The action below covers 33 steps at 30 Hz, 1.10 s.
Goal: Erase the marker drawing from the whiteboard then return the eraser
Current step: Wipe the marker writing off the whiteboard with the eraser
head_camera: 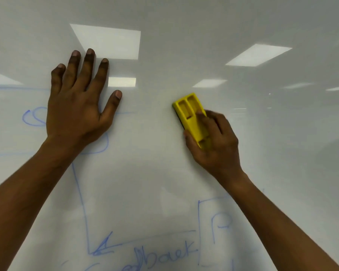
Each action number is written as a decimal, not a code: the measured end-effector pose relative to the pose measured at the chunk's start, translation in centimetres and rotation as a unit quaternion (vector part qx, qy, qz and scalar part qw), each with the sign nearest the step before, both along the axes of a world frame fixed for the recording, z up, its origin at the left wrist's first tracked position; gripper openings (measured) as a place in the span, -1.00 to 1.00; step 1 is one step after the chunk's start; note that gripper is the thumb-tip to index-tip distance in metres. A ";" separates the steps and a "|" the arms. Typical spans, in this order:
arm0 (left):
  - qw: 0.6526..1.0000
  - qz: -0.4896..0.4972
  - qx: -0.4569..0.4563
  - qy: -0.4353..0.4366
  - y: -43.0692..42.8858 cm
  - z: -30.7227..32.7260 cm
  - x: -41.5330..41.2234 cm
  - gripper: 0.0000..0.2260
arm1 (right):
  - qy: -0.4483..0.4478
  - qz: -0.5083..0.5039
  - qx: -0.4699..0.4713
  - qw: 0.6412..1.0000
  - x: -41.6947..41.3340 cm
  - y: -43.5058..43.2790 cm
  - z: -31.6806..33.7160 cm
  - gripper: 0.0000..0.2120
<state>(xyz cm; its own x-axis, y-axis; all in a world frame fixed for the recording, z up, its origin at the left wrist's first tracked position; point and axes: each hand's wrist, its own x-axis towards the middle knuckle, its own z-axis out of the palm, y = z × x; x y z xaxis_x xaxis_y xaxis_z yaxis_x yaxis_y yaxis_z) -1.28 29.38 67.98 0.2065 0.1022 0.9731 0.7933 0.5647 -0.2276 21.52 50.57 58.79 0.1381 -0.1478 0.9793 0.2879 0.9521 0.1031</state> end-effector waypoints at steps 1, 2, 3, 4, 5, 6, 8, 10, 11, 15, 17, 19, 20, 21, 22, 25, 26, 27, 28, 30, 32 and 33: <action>1.000 -0.001 0.000 0.000 0.0 0.0 0.0 -0.38 | -0.001 -0.013 0.004 1.000 0.4 0.5 -0.9 -0.58; 1.000 -0.001 0.000 0.000 -0.1 0.0 0.1 -0.39 | 0.014 -0.026 -0.008 1.000 1.2 1.2 -1.5 -0.59; 1.000 -0.001 0.001 -0.001 -0.1 0.0 0.1 -0.39 | 0.046 -0.034 -0.037 0.998 2.0 2.2 -1.6 -0.59; 1.000 0.000 0.001 -0.003 0.0 -0.1 0.2 -0.38 | 0.089 -0.035 -0.081 0.992 2.9 3.3 -1.4 -0.60; 1.000 0.001 0.001 -0.003 0.0 -0.1 0.2 -0.38 | 0.136 -0.026 -0.128 0.982 3.6 4.2 -0.7 -0.61; 1.000 0.001 0.002 -0.003 0.0 -0.2 0.3 -0.38 | 0.175 -0.011 -0.177 0.969 4.2 4.9 0.1 -0.61; 1.000 0.003 0.004 -0.001 0.2 -0.2 0.3 -0.38 | 0.209 0.008 -0.232 0.950 4.4 5.1 1.5 -0.59; 1.000 0.005 0.005 -0.001 0.2 -0.2 0.3 -0.38 | 0.189 0.013 -0.196 0.962 3.1 3.7 1.5 -0.60; 1.000 0.005 0.004 -0.002 0.2 -0.1 0.3 -0.38 | 0.156 0.016 -0.157 0.975 2.1 2.5 0.7 -0.60; 1.000 0.000 -0.003 -0.002 -0.1 -0.1 0.3 -0.38 | -0.007 0.003 -0.019 1.000 -0.7 -0.7 -6.4 -0.56; 1.000 -0.002 -0.006 -0.004 -0.2 0.0 0.4 -0.38 | -0.010 -0.025 -0.028 0.999 0.3 0.3 -8.9 -0.56; 1.000 -0.004 -0.007 -0.006 -0.2 -0.1 0.5 -0.38 | 0.047 -0.032 -0.090 0.994 1.9 1.9 -9.3 -0.56; 1.000 -0.005 -0.007 -0.007 -0.2 -0.2 0.5 -0.38 | 0.079 -0.026 -0.126 0.988 2.6 2.5 -8.9 -0.56; 1.000 -0.006 -0.007 -0.008 -0.2 -0.2 0.6 -0.38 | 0.103 -0.016 -0.157 0.982 3.0 2.8 -8.4 -0.56; 1.000 -0.006 -0.009 -0.011 -0.2 -0.2 0.6 -0.38 | 0.110 -0.008 -0.180 0.977 3.2 2.9 -7.9 -0.56; 0.999 -0.012 -0.022 -0.019 -0.7 -0.2 0.9 -0.36 | 0.094 -0.002 -0.199 0.975 3.0 2.9 -7.7 -0.54; 1.000 -0.013 -0.020 -0.017 -0.8 -0.5 1.1 -0.37 | 0.090 0.000 -0.200 0.976 3.1 2.9 -7.8 -0.52; 1.000 -0.014 -0.013 -0.012 -1.0 -1.1 1.4 -0.37 | 0.088 0.002 -0.203 0.975 3.1 2.8 -7.8 -0.52; 1.000 -0.020 -0.005 -0.006 -1.1 -1.9 1.7 -0.38 | 0.088 0.005 -0.207 0.974 3.1 2.8 -7.8 -0.51; 0.999 -0.040 0.001 0.002 -1.3 -4.5 2.6 -0.40 | 0.086 0.013 -0.213 0.973 3.1 2.6 -7.7 -0.49; 0.998 -0.054 -0.010 0.000 -1.3 -8.0 3.1 -0.39 | 0.087 0.018 -0.214 0.973 3.0 2.5 -7.6 -0.47; 0.998 -0.055 -0.017 -0.002 -1.4 -9.8 3.2 -0.38 | 0.086 0.021 -0.214 0.973 3.0 2.4 -7.6 -0.46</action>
